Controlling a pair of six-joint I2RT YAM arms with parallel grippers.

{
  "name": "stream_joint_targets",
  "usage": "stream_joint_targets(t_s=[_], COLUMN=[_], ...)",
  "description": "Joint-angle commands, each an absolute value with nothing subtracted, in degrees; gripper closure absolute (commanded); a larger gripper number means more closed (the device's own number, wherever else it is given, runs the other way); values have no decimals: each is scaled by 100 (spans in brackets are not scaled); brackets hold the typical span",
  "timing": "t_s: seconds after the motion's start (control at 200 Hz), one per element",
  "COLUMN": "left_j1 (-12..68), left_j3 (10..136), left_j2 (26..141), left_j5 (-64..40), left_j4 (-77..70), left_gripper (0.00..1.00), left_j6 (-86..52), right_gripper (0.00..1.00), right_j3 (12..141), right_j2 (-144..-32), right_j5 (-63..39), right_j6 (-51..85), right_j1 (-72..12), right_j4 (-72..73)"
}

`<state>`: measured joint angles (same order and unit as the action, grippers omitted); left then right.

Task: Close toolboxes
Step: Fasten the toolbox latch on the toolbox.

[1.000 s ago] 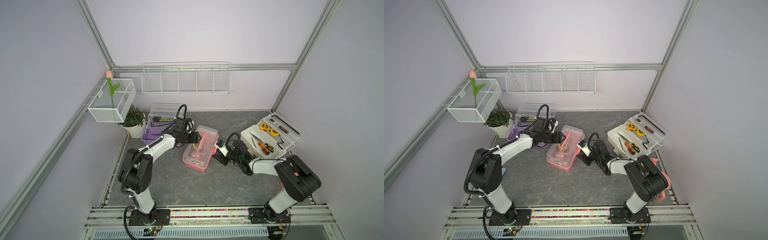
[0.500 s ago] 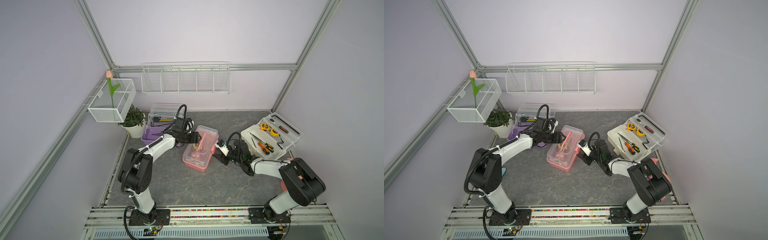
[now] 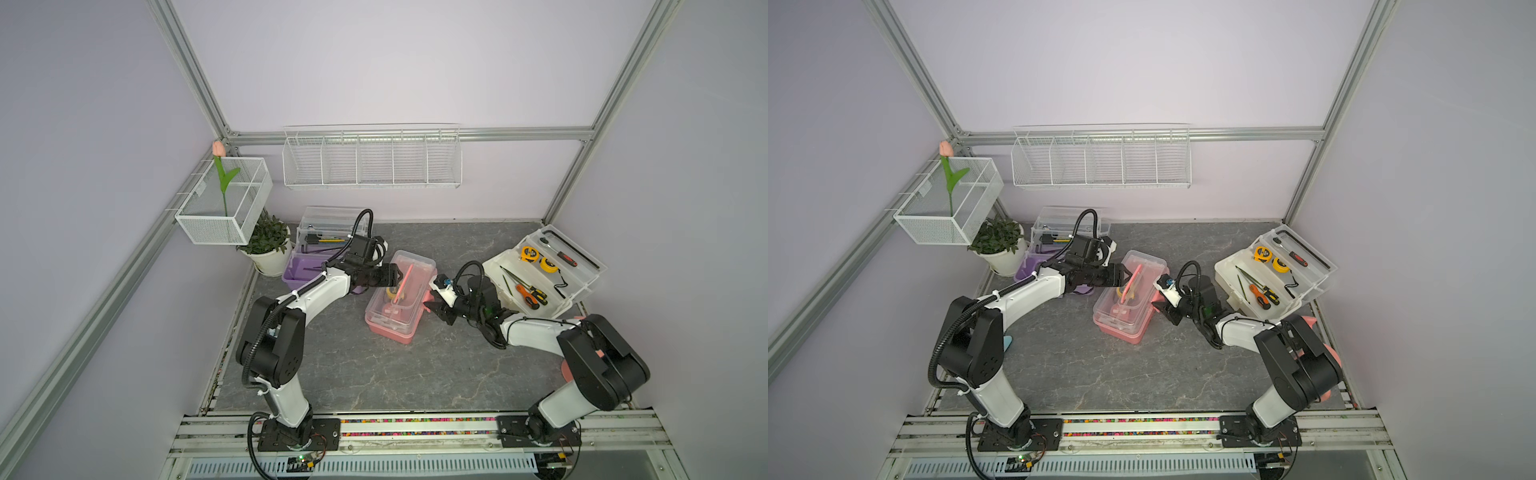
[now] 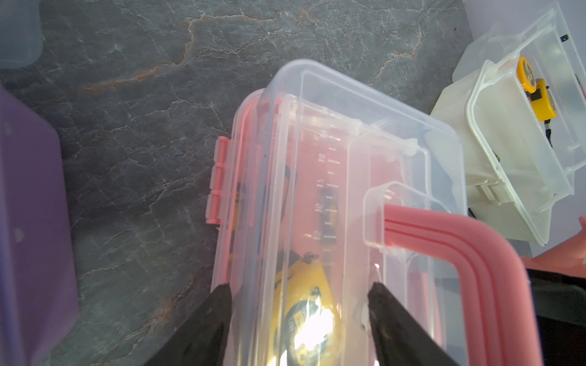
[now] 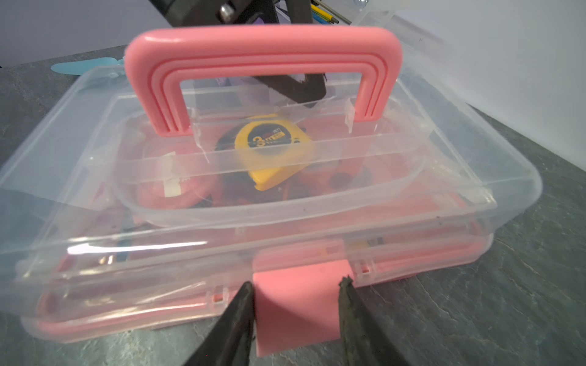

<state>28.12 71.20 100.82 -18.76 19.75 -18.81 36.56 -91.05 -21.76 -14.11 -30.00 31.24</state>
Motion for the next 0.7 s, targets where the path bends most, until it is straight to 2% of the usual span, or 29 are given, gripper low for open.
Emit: stream_joint_targets(t_s=[0.0,0.41,0.695], left_j1=[2986,2980,2980], left_j3=[6798,6803,6768], left_j2=[10561,10564,10512], left_j5=[-2072,-2051,-1952], left_j4=[2947,2948,2831], left_gripper=[31,31,31], left_j6=[-1854,-1874,-2058], right_gripper=[56,58,51], right_j3=[3816,3771,3787], right_j2=[-9360,-9431,-8668], right_j5=[-2336,-2347,-2242], right_j6=[-1207,-1016,-222], right_j1=[-3028,-3023,-2798], right_j4=[3555,3731,2982])
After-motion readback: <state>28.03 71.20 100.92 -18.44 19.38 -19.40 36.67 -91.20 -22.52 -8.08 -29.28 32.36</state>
